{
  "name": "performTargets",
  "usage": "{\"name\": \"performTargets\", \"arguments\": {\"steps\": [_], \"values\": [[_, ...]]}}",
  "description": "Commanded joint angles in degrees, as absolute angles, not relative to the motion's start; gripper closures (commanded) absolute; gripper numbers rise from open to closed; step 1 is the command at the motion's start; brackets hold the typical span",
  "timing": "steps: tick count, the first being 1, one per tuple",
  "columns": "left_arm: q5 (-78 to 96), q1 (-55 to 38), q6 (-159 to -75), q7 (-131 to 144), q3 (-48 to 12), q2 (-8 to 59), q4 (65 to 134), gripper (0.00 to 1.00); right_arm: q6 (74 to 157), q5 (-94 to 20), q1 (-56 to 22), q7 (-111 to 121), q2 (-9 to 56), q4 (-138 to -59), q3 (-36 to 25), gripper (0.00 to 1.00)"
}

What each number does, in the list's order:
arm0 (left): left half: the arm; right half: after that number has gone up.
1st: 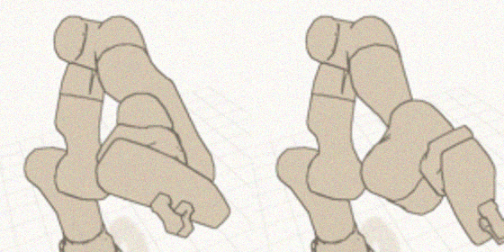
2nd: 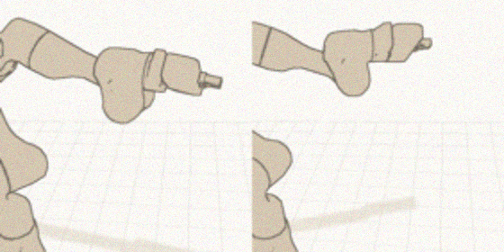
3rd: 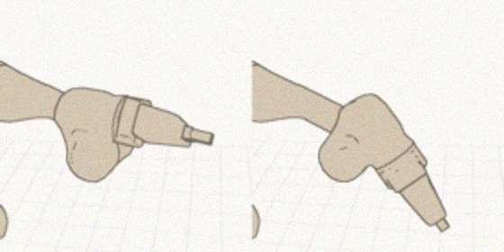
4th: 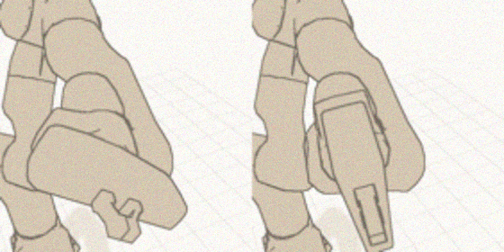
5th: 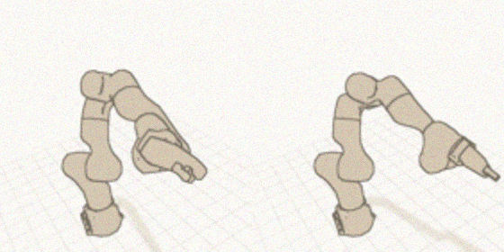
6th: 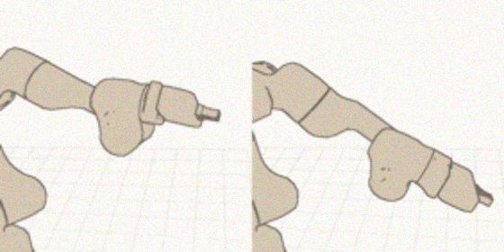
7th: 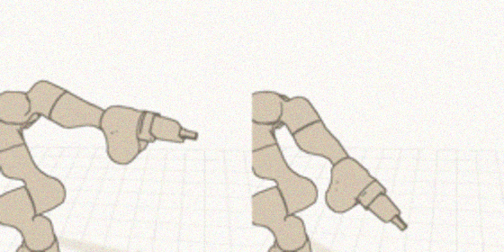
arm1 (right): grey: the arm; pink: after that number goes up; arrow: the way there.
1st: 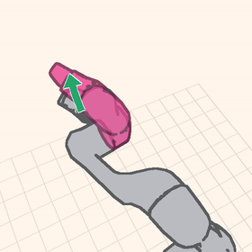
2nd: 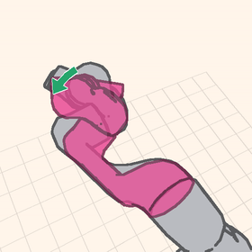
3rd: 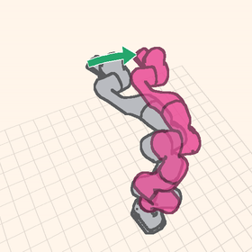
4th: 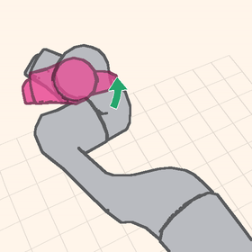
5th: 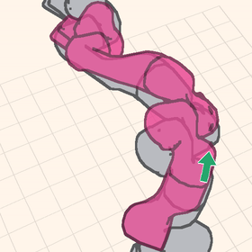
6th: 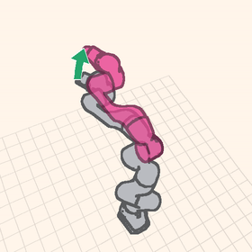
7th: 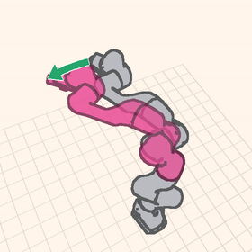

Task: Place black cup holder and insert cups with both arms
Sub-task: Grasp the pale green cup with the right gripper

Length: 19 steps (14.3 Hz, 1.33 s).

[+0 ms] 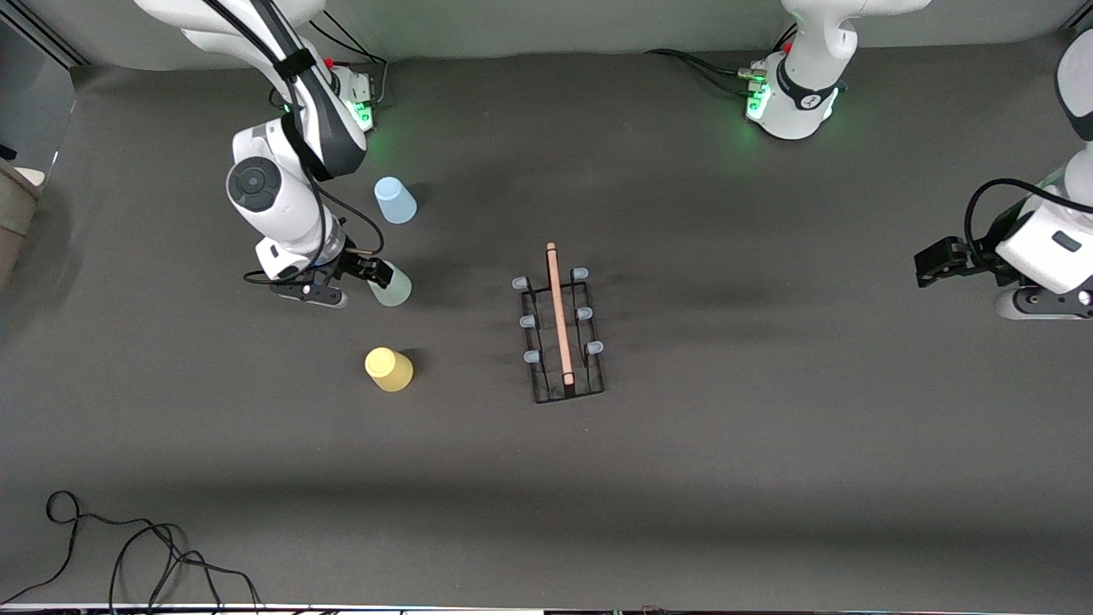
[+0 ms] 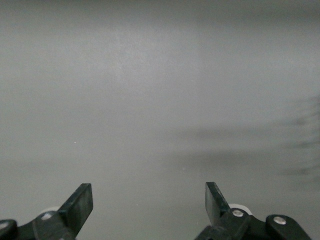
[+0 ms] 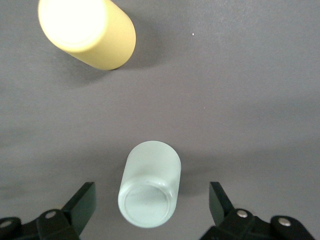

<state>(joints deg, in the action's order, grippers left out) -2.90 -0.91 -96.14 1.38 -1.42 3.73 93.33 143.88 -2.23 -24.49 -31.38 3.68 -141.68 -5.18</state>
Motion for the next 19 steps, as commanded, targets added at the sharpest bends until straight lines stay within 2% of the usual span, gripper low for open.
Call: {"name": "performTargets", "arguments": {"steps": [1,4,11,14,19], "values": [[-3.3,-0.4,-93.5,0.7,-2.6,3.7,89.3,0.0,147.9,-2.5,-25.3,-31.5,6.0,-142.6,-5.4,0.0],[-0.6,-0.2,-84.9,0.4,-2.5,4.7,85.8,0.0,148.9,-2.9,-25.9,-31.5,7.8,-142.6,-5.4,0.0],[-0.2,-0.2,-82.1,0.4,-2.5,4.5,85.7,0.0,148.7,-3.0,-26.2,-31.7,9.7,-142.6,-5.4,0.01],[-0.2,-0.2,-82.3,0.5,-2.5,4.6,85.7,0.0,148.9,-3.0,-26.2,-31.7,9.9,-142.6,-5.4,0.41],[-0.2,-0.4,-82.1,1.1,-2.5,4.6,86.0,0.0,148.5,-3.1,-26.1,-32.1,9.1,-142.2,-5.3,0.99]]}}
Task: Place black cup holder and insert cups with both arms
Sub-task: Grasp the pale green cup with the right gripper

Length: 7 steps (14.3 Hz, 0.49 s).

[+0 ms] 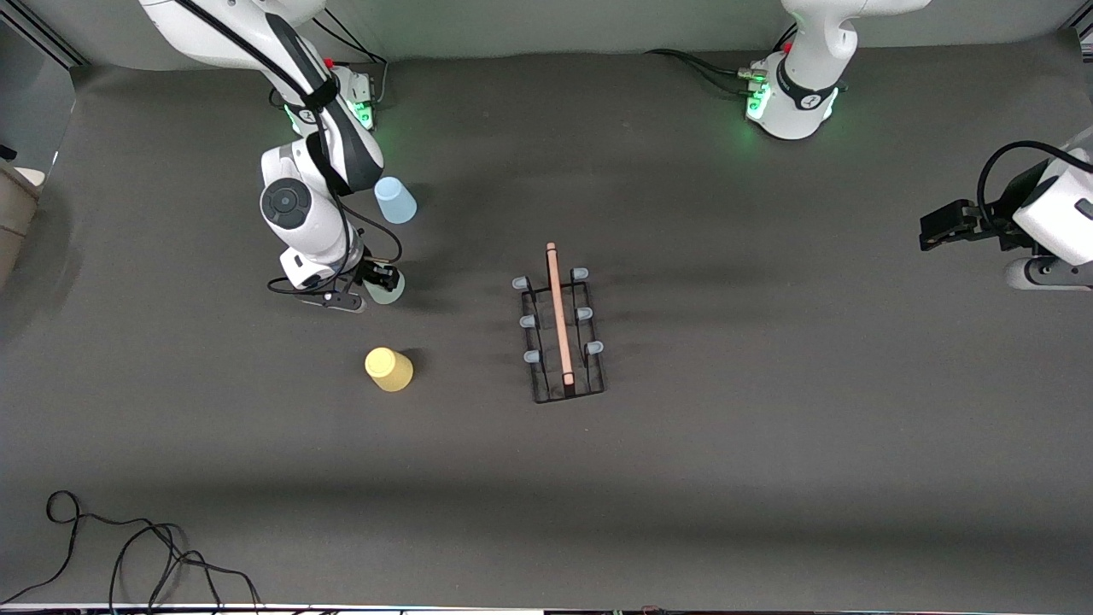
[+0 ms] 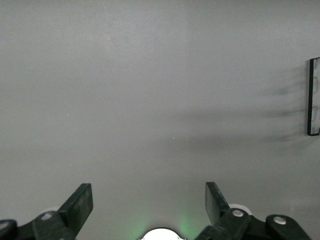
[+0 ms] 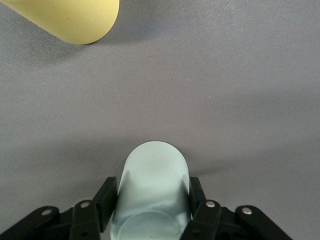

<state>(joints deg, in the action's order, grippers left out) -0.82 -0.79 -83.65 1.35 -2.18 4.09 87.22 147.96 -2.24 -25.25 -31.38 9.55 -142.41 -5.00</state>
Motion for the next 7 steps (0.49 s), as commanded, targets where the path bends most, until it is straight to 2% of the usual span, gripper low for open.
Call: {"name": "performTargets", "arguments": {"steps": [1,3,7], "values": [[-0.4,-0.4,-82.3,1.1,-2.5,4.7,86.0,0.0,147.8,-3.1,-26.1,-32.3,8.2,-141.9,-5.4,1.0],[-0.4,-0.4,-82.5,1.1,-2.5,4.7,86.0,0.0,144.3,-4.6,-26.0,-32.2,5.1,-140.9,-5.5,1.0],[-0.5,-0.5,-83.0,1.1,-2.5,4.7,86.1,0.0,124.2,-7.3,-26.1,-32.9,2.1,-128.1,-5.7,1.0]]}}
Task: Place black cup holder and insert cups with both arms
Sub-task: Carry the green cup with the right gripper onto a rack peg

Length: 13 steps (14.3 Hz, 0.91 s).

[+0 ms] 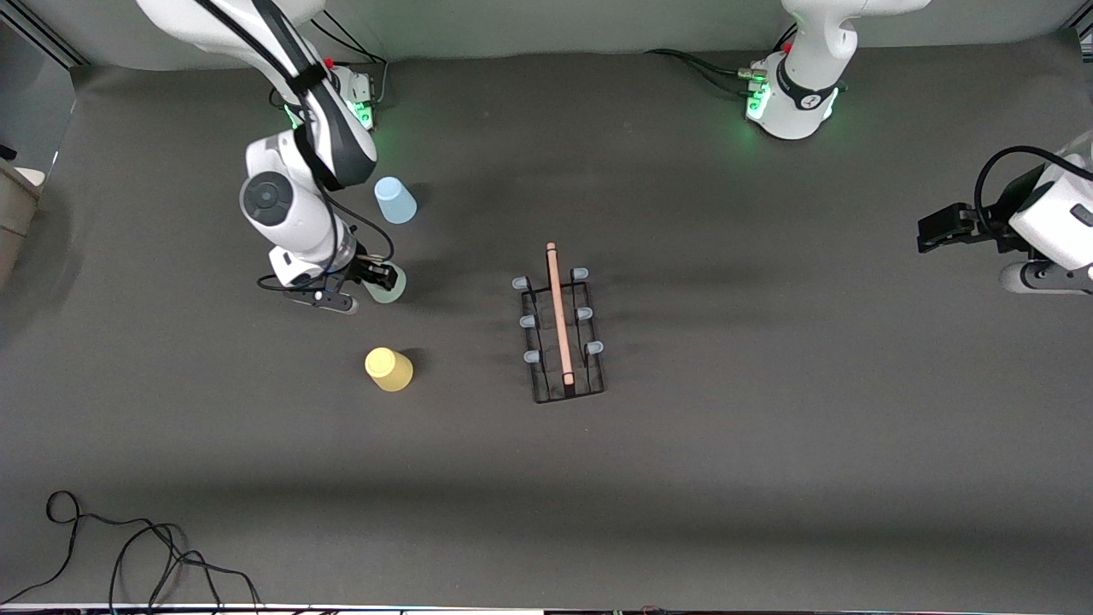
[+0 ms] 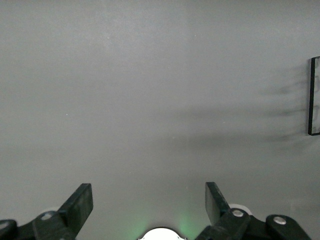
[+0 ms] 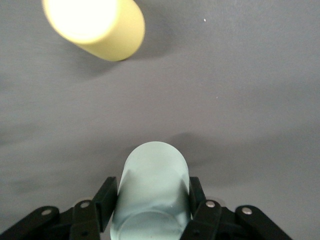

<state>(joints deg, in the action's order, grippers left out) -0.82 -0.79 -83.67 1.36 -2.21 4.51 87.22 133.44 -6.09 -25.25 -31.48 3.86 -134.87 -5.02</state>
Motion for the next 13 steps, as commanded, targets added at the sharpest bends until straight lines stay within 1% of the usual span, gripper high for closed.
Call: {"name": "performTargets", "arguments": {"steps": [1,2,3,5,7,8,10,13], "values": [[-0.6,-0.5,-83.0,1.1,-2.5,4.7,86.1,0.0,120.4,-7.3,-26.2,-34.5,2.6,-124.3,-5.5,1.0],[-0.6,-0.4,-83.4,1.0,-2.5,4.7,86.1,0.0,118.4,-8.0,-26.2,-36.8,3.0,-121.3,-5.3,1.0],[-0.8,-0.5,-83.4,0.8,-2.5,4.7,86.0,0.0,118.2,-10.3,-26.5,-38.5,3.4,-119.5,-5.2,1.0],[-1.0,-0.5,-83.4,1.1,-2.5,4.7,85.9,0.0,118.4,-14.9,-29.3,-40.2,4.8,-116.2,-5.3,1.0],[-1.1,-0.5,-83.2,1.1,-2.5,4.7,85.8,0.0,118.5,-15.1,-30.8,-47.4,8.5,-110.6,-5.2,1.0],[-1.3,-0.4,-83.3,1.1,-2.5,4.7,85.7,0.0,118.5,-15.1,-33.1,-51.1,10.8,-107.3,-5.2,1.0],[-1.2,-0.1,-83.4,1.0,-2.5,4.7,85.8,0.0,118.5,-14.7,-35.1,-56.8,15.3,-101.8,-5.2,1.0],[-1.3,-0.4,-83.8,0.9,-2.5,4.8,86.0,0.0,118.7,-14.3,-38.4,-62.7,20.0,-96.3,-5.3,1.0]]}}
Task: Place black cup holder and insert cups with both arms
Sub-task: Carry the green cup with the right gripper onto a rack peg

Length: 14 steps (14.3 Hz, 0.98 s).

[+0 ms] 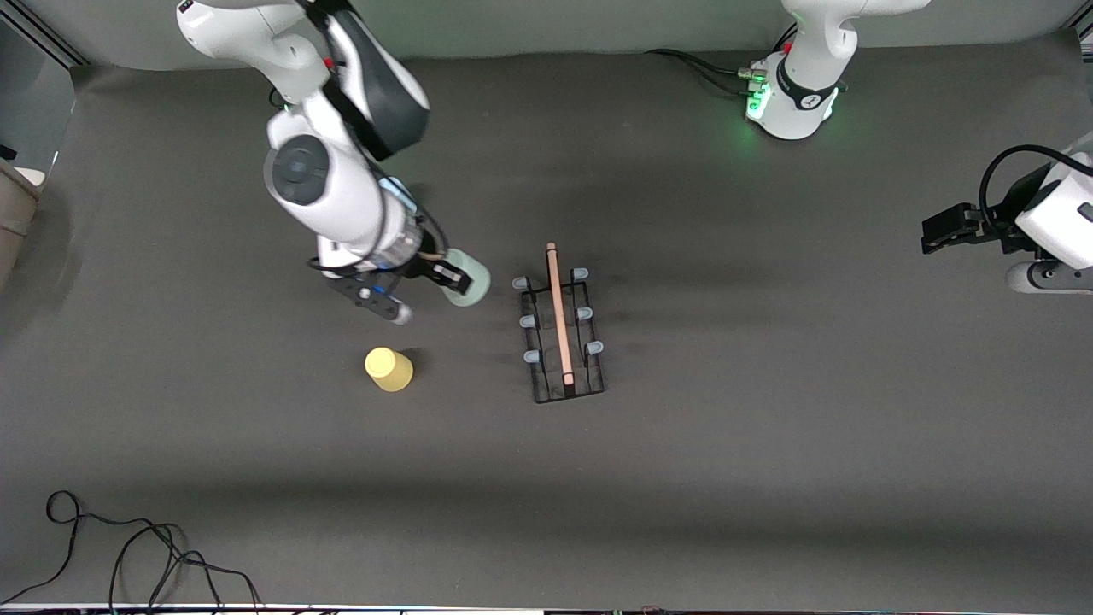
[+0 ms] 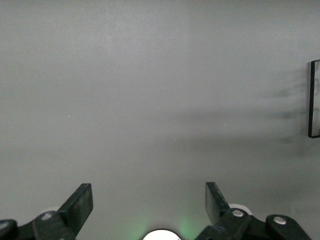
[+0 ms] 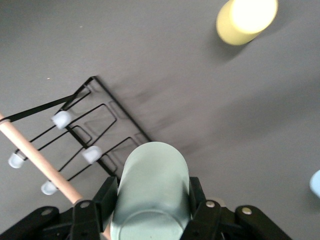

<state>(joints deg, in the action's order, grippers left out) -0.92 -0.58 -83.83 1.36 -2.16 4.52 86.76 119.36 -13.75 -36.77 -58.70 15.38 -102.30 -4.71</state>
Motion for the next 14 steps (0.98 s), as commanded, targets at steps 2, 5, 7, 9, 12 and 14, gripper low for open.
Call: {"name": "performTargets", "arguments": {"steps": [2,5,7,9,12,14], "values": [[-1.3,-0.4,-85.0,0.8,-2.5,4.7,86.2,0.0,118.7,-14.2,-40.2,-65.3,22.1,-94.3,-5.4,1.0],[-1.4,-0.5,-85.3,0.9,-2.5,4.5,86.3,0.0,120.1,-12.5,-41.7,-66.8,23.5,-94.7,-5.4,1.0],[-1.4,-0.4,-85.4,0.9,-2.5,4.4,86.7,0.0,120.9,-12.3,-43.1,-67.1,25.2,-94.7,-5.4,1.0],[-1.4,-0.4,-85.4,0.9,-2.5,4.3,86.7,0.0,120.9,-10.6,-43.8,-67.1,26.4,-94.9,-5.3,1.0],[-1.4,-0.4,-85.6,0.9,-2.5,4.3,86.7,0.0,121.0,-10.2,-44.5,-67.1,27.9,-94.9,-5.6,0.22],[-1.4,-0.4,-85.8,0.9,-2.5,4.3,86.7,0.0,121.2,-10.2,-44.2,-67.1,28.0,-94.7,-5.7,0.0]]}}
